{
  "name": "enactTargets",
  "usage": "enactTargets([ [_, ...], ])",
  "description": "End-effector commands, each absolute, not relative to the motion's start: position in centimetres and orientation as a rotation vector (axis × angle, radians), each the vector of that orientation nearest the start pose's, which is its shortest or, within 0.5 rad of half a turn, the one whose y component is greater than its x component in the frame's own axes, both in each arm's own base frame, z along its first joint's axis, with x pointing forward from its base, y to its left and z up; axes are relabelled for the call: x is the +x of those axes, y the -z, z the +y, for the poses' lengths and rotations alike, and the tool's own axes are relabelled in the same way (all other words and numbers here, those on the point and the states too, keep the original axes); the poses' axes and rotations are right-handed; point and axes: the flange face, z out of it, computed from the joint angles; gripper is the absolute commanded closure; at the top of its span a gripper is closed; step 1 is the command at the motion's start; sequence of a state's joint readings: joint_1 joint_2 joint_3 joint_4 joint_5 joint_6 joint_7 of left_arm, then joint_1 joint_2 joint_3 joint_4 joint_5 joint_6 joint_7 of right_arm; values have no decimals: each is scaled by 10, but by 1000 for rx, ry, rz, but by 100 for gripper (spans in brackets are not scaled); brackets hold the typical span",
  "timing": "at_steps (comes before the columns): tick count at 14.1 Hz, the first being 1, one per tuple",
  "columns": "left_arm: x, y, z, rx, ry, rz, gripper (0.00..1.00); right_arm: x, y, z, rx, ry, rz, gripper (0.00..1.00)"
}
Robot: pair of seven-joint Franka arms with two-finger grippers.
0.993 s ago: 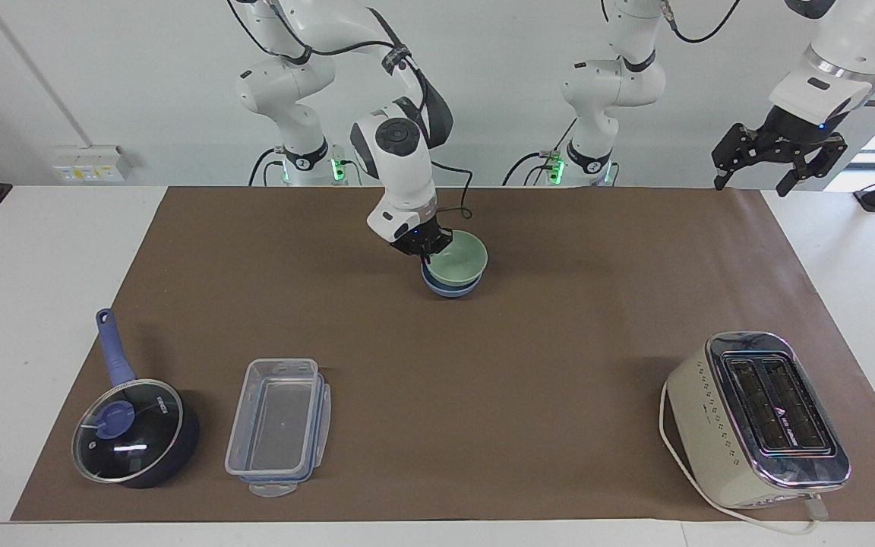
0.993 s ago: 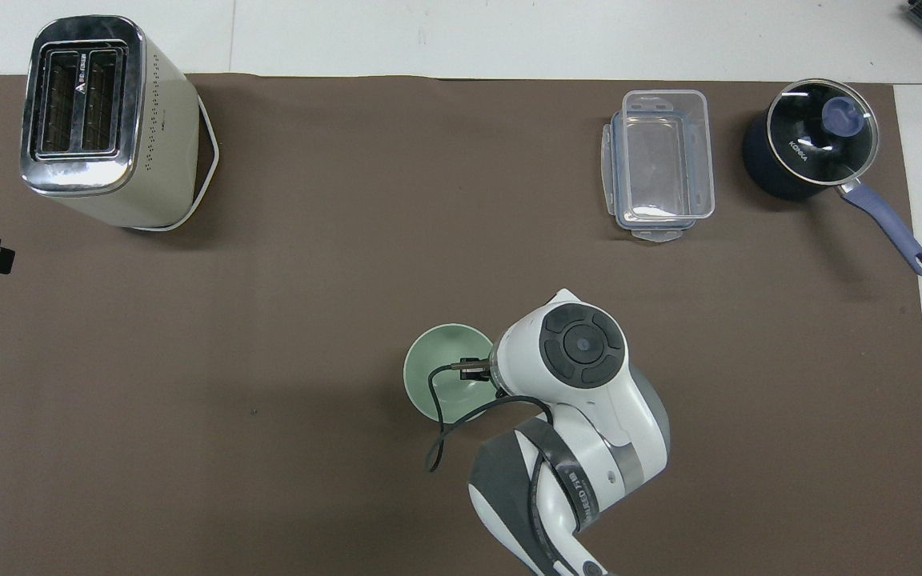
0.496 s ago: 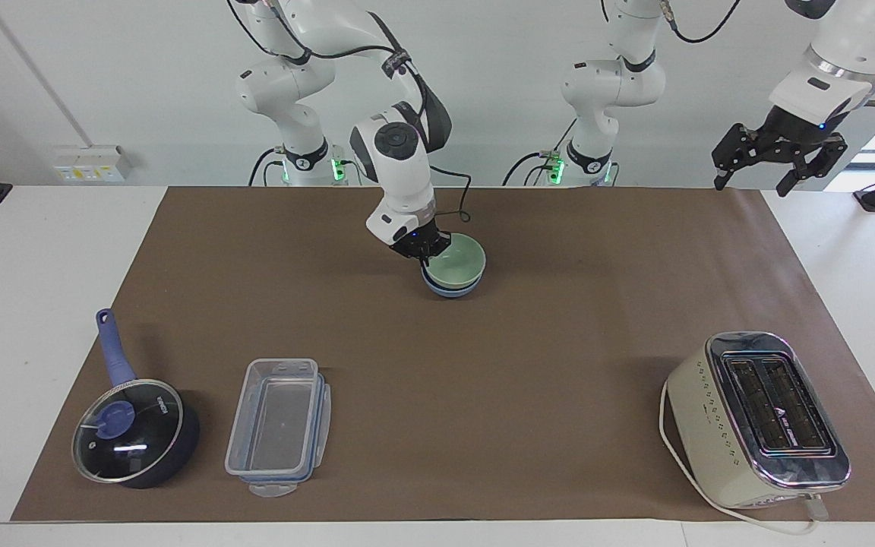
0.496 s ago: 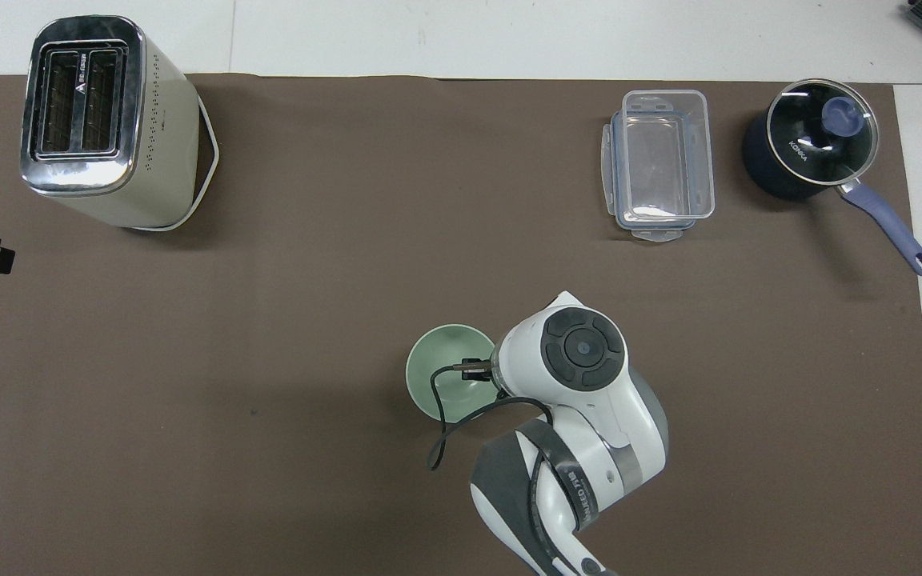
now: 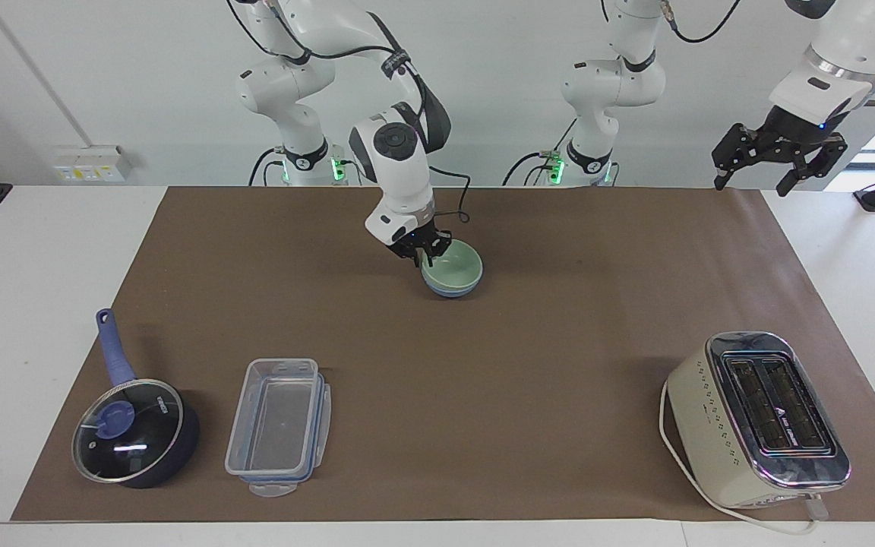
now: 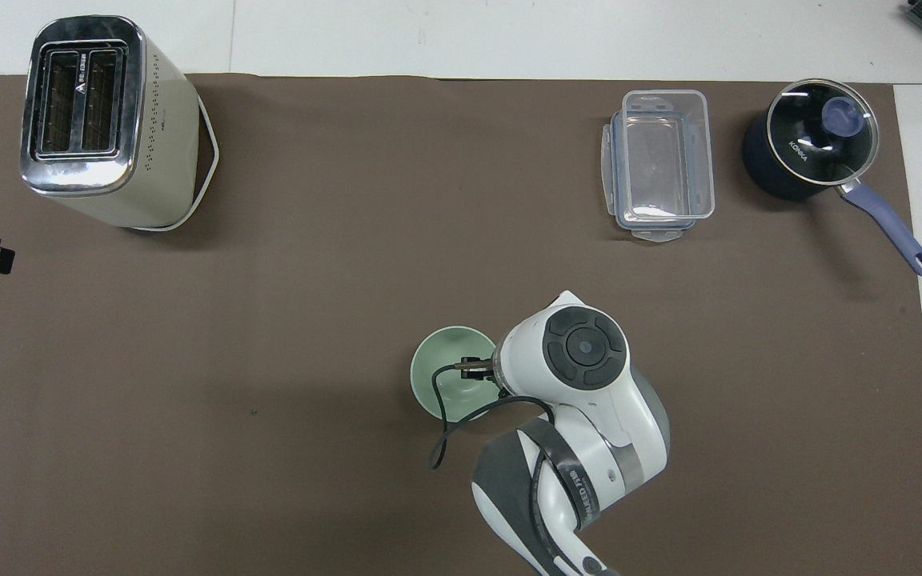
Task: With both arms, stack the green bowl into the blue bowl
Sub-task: 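Carry the green bowl over the blue bowl and lower it inside, then open the right gripper and withdraw it from the stacked bowls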
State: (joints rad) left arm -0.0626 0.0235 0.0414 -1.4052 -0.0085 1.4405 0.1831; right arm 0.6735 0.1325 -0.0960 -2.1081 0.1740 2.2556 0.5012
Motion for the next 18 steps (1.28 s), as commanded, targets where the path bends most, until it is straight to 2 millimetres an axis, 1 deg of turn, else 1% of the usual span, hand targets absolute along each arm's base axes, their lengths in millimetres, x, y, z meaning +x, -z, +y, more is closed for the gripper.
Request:
enactTargets([
  [1, 543, -681, -10, -3117, 9, 315, 0, 485, -380, 300, -3013, -27, 90, 0],
  [4, 542, -682, -10, -3117, 11, 315, 0, 512, -424, 278, -3028, 34, 116, 0],
  [6, 542, -682, -10, -3117, 11, 315, 0, 526, -445, 260, -3076, 68, 113, 0],
  [8, 542, -682, -10, -3117, 11, 315, 0, 541, -473, 231, -3114, 132, 108, 0],
  [10, 542, -682, -10, -3117, 9, 315, 0, 549, -505, 197, -3118, 140, 64, 0],
  [12, 542, -682, -11, -3117, 11, 317, 0, 548, -535, 156, -3114, 123, 45, 0],
  [13, 542, -682, -10, -3117, 11, 315, 0, 545, -545, 134, -3117, 110, 60, 0],
  [17, 542, -682, -10, -3117, 11, 315, 0, 529, -578, 59, -3119, 40, 122, 0],
  [18, 542, -682, -11, -3117, 11, 317, 0, 526, -579, 44, -3121, 10, 139, 0],
])
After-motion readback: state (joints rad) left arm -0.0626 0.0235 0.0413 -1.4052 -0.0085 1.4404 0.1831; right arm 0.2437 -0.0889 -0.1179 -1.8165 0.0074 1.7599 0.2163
